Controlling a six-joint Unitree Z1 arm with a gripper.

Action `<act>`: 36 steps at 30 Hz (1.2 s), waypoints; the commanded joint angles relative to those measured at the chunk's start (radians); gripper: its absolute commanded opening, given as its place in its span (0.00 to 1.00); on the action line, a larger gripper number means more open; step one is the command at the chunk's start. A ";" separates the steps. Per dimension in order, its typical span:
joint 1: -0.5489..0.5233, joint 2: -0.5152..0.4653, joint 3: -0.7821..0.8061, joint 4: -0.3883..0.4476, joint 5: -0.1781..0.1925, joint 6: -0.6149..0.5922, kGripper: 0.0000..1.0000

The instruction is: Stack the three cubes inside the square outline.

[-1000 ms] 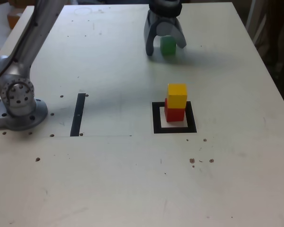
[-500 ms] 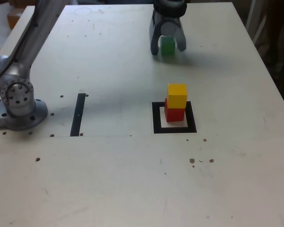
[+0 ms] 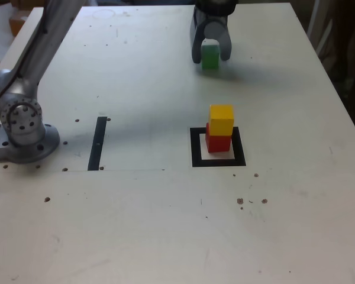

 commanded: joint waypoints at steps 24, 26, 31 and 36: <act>-0.083 -0.236 0.025 0.121 -0.022 -0.068 0.31; -0.121 -0.279 0.024 0.154 -0.022 -0.089 0.31; -0.243 -0.361 0.022 0.233 -0.027 -0.169 0.31; -0.374 -0.393 0.027 0.298 -0.055 -0.272 0.31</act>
